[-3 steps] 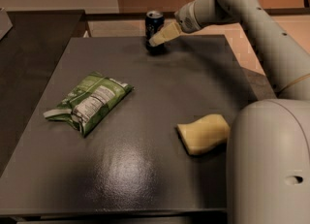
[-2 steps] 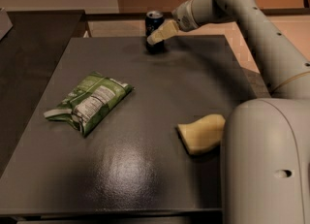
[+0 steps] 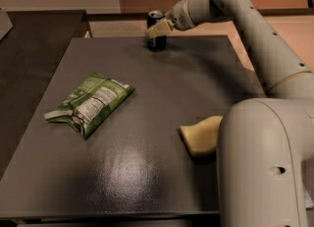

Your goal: Knock pepsi can over

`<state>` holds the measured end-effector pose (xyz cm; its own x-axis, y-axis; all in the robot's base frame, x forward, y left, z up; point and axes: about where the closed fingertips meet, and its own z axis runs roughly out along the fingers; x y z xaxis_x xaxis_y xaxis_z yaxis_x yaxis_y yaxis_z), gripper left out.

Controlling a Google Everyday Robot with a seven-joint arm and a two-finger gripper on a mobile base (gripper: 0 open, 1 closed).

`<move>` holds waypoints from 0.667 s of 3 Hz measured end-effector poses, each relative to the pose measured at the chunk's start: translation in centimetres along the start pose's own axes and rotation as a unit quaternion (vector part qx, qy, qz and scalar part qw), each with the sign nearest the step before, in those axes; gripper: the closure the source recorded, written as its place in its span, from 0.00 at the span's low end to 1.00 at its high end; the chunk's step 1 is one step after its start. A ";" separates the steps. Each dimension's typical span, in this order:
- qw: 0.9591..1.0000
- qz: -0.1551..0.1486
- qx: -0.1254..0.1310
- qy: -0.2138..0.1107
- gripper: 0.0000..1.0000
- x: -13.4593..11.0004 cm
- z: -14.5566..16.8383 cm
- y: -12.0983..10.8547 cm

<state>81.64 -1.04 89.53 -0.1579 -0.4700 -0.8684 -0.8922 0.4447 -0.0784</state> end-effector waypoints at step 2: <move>1.000 0.000 -0.009 -0.008 0.84 -0.6 0.4 0.4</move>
Offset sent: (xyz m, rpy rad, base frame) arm -0.0023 0.0024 0.0109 0.0241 -0.0080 0.0142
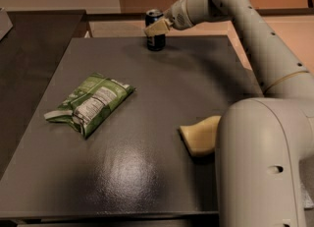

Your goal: Knock pepsi can over

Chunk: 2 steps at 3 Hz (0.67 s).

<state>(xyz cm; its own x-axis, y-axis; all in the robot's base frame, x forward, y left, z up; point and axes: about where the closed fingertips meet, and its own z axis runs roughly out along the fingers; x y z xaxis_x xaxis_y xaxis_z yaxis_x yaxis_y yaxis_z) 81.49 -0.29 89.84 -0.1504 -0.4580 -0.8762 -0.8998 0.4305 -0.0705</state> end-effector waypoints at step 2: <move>0.999 -0.017 -0.004 0.046 1.00 0.2 -5.2 3.5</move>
Offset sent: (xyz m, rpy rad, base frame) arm -0.1040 -0.0505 0.0335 -0.1727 0.0257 0.0187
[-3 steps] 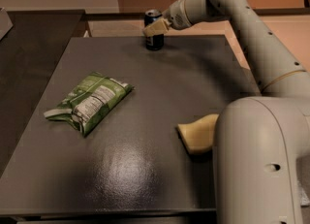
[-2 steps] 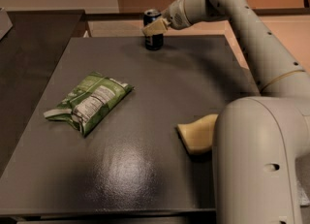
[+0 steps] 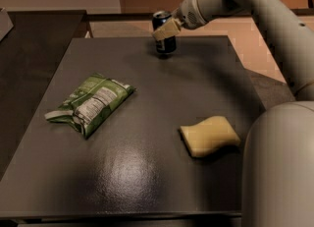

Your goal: Knock pepsi can over

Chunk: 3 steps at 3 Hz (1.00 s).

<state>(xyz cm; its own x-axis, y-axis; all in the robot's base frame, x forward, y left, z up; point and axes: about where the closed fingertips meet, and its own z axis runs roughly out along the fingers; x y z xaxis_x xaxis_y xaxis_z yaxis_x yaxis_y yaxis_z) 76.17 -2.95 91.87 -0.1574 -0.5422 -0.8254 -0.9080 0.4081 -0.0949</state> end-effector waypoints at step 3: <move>0.990 -0.039 -0.042 0.132 1.00 2.8 -4.0 7.0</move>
Offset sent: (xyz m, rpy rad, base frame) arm -0.1010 -0.0213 -0.0042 -0.2856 0.1004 0.1029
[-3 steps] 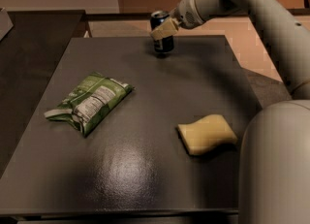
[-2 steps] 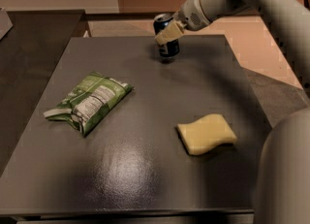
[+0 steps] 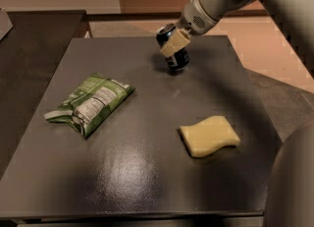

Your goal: Knock pepsi can over

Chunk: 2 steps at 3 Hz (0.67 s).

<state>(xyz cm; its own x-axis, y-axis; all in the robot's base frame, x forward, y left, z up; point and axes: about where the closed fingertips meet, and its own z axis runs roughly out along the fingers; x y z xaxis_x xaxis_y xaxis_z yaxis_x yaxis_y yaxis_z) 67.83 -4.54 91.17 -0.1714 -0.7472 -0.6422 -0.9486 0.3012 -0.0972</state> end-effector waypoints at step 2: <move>0.993 -0.018 -0.027 0.114 1.00 2.2 -0.4 2.6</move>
Offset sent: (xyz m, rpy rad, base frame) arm -0.0441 -0.0233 -0.0165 -0.3466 0.1285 0.0505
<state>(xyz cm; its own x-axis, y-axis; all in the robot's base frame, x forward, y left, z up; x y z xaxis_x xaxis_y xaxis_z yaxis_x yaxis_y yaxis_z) 64.91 -5.63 89.78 -0.1862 -0.8735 -0.4497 -0.9671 0.2437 -0.0729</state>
